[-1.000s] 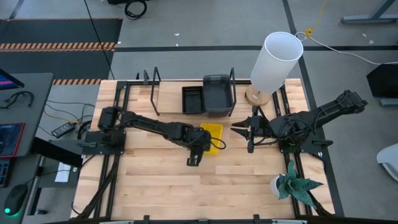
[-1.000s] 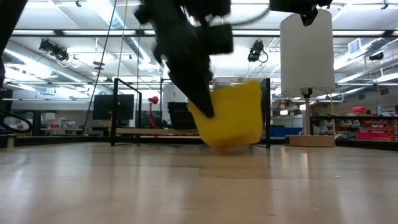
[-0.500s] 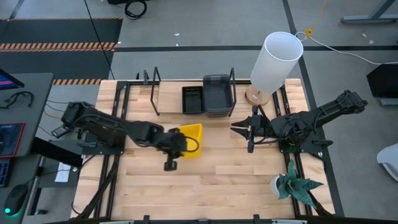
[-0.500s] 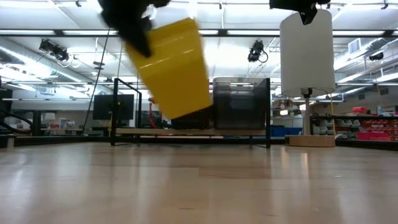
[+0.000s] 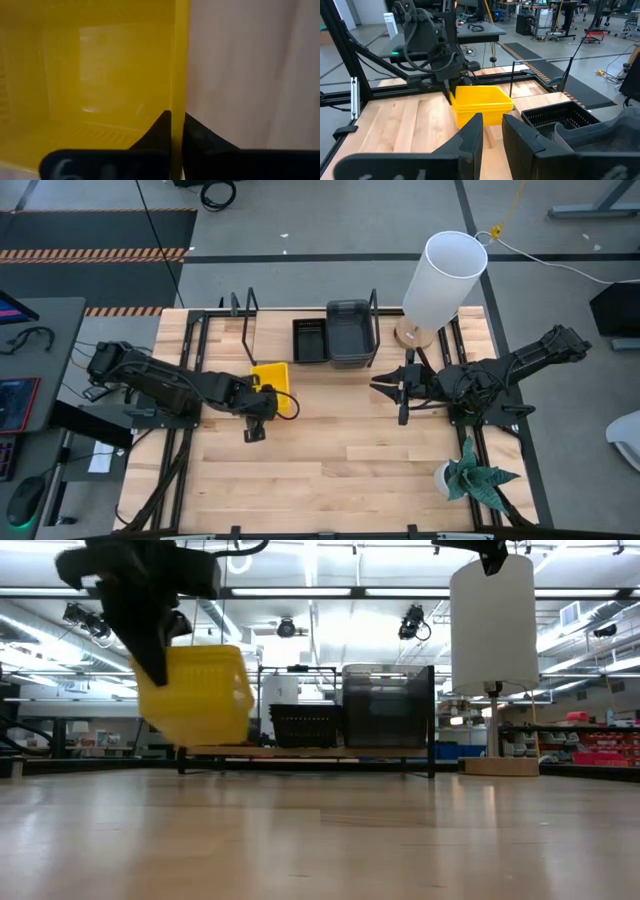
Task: Stack baskets on shelf by color
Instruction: Put the stacked yellow baskets on the shelf, then return to Home Position
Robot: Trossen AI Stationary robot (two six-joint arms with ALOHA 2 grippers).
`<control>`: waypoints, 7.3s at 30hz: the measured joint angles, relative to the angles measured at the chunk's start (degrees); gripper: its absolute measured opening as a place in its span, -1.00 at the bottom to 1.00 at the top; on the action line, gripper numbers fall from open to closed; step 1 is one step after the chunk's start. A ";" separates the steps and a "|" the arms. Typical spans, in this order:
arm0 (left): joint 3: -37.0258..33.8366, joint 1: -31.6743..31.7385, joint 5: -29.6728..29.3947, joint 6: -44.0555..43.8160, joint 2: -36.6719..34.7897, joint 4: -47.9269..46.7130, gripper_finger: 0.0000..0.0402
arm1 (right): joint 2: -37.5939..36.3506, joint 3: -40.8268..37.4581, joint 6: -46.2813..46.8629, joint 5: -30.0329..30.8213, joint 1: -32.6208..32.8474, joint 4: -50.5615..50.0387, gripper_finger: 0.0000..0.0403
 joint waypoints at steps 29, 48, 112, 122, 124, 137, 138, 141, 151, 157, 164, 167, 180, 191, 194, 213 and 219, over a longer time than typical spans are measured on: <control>0.04 28.02 -6.10 36.12 0.75 3.85 -0.88 | 0.00 0.00 -1.31 -0.02 0.00 0.23 -0.62; 0.07 33.70 -1.70 39.62 4.85 5.71 -0.14 | -0.02 0.00 -2.34 -1.55 0.77 -0.04 -0.62; 0.91 30.87 10.18 34.21 -8.15 10.21 0.14 | -13.12 -13.32 -2.18 -11.43 -4.77 4.41 -0.83; -17.38 30.63 25.42 25.41 -28.41 29.29 -0.11 | -22.58 -23.33 -6.57 -17.11 -5.36 10.06 -0.84; -20.65 30.59 25.45 23.74 -32.13 30.50 -0.14 | -24.28 -24.61 -7.35 -18.68 -5.67 10.24 -0.85; -37.95 30.61 23.87 15.84 -53.92 42.14 -0.28 | -30.00 -32.27 -3.00 -27.37 -13.89 17.28 -0.97; -39.13 30.61 23.86 15.18 -55.39 42.50 -0.28 | -30.52 -32.60 -2.30 -28.09 -14.55 17.32 -0.98; -42.02 30.61 23.87 13.72 -59.82 42.83 -0.28 | -31.92 -33.51 -0.01 -29.17 -16.26 17.31 -0.98; -47.05 30.61 23.87 13.38 -70.95 41.12 -0.29 | -36.32 -37.58 5.65 -29.77 -20.32 17.53 -0.96; -49.67 30.61 23.85 15.28 -75.89 40.92 -0.29 | -37.68 -39.50 5.90 -29.84 -22.70 17.58 -0.96; -51.48 30.61 23.39 17.24 -79.26 41.84 -0.29 | -37.64 -39.50 5.60 -32.98 -26.35 17.53 -0.96; -53.03 30.61 23.37 18.72 -79.04 44.67 -0.29 | -37.64 -39.50 5.57 -31.70 -27.09 17.53 -0.96; -55.60 30.59 26.10 17.52 -78.95 50.83 -0.29 | -37.51 -39.50 7.48 -29.18 -27.12 17.49 -0.93; -55.83 30.59 26.08 -10.56 -78.95 52.07 -0.29 | -37.51 -39.50 7.41 -29.20 -27.12 17.47 -0.92; -55.93 30.59 26.10 -10.20 -78.95 52.66 -0.29 | -37.51 -39.47 7.39 -29.20 -27.12 17.48 -0.92; -55.93 30.59 25.98 -10.22 -78.95 53.45 -0.29 | -37.51 -39.47 7.39 -29.22 -27.12 17.46 -0.93; -55.87 30.59 25.97 -10.22 -78.95 53.47 -0.29 | -37.51 -39.47 7.39 -29.22 -27.12 17.47 -0.93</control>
